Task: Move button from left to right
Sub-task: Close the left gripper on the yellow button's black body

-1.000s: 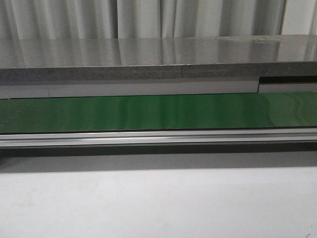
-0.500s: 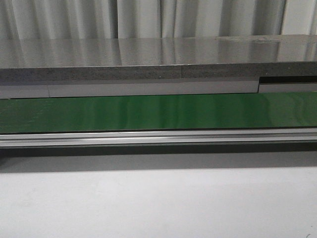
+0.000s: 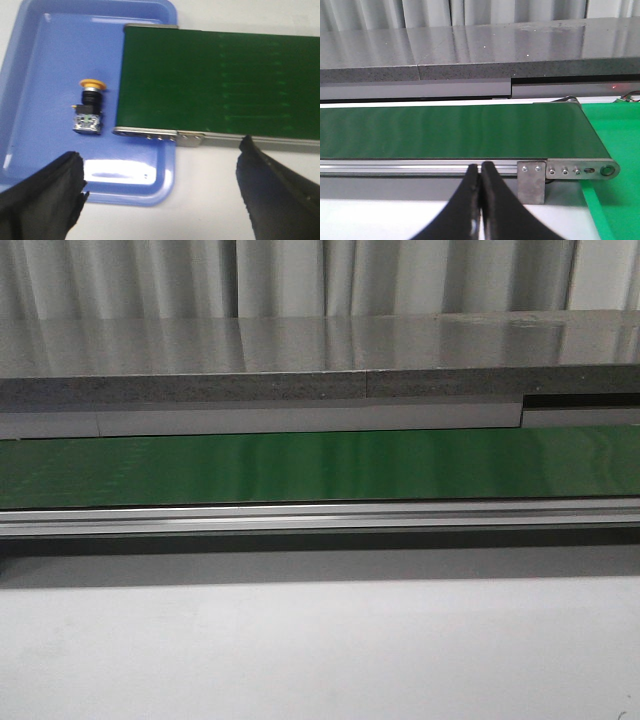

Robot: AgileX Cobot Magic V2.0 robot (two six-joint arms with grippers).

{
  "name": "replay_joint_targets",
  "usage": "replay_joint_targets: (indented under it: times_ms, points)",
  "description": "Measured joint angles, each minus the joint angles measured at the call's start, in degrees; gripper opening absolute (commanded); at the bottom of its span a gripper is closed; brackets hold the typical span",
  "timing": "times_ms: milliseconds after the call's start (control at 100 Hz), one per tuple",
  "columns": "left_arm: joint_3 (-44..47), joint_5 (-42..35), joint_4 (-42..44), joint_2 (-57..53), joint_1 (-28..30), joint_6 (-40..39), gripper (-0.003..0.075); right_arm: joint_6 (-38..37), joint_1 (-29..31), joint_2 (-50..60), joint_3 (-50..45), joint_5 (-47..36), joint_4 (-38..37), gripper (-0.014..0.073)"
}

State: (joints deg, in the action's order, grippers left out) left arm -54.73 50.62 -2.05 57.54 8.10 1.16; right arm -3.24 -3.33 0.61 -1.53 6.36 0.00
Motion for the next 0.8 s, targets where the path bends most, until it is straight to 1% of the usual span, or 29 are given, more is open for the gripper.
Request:
replay_joint_targets:
  times_ms: [80,190,300,450,600,800]
  points:
    - [-2.64,-0.39,-0.30,4.26,3.70,0.80,0.0599,0.00,0.00,0.00,0.00,0.00,0.00,-0.0066]
    - [-6.71,-1.00,-3.39,11.46,8.12,3.35,0.0599,0.00,0.00,0.00,0.00,0.00,0.00,-0.0066]
    - [-11.04,-1.49,-7.90,19.87,11.69,6.36,0.0599,0.00,0.00,0.00,0.00,0.00,0.00,-0.0066]
    - [-16.34,-1.07,-12.14,31.06,15.83,8.03,0.0599,0.00,0.00,0.00,0.00,0.00,0.00,-0.0066]
    - [-19.26,-0.03,-13.86,39.34,17.89,8.54,0.0599,0.00,0.00,0.00,0.00,0.00,0.00,-0.0066]
    - [-19.69,-0.33,-14.09,44.22,18.29,8.88,0.0599,0.00,0.00,0.00,0.00,0.00,0.00,-0.0066]
